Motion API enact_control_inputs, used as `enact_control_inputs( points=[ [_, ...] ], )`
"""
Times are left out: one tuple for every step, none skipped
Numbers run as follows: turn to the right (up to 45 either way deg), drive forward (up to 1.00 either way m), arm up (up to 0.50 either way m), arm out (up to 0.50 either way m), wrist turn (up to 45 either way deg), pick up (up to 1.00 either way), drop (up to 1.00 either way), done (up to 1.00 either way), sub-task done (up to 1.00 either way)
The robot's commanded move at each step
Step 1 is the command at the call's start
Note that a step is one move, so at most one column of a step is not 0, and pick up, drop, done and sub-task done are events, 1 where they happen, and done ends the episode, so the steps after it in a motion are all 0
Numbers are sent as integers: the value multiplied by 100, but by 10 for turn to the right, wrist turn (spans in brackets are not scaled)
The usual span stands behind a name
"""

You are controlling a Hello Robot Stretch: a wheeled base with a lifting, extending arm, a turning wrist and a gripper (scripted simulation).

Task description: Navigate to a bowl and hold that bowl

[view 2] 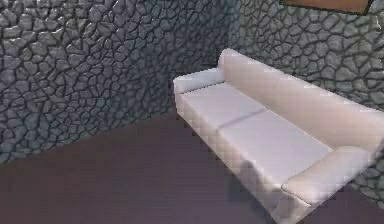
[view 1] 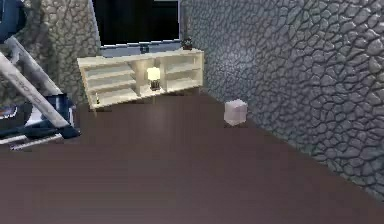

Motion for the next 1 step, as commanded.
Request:
enact_control_inputs(
  points=[
    [330, 0, 0, 0, 0, 0, 0, 0, 0]
  ],
)
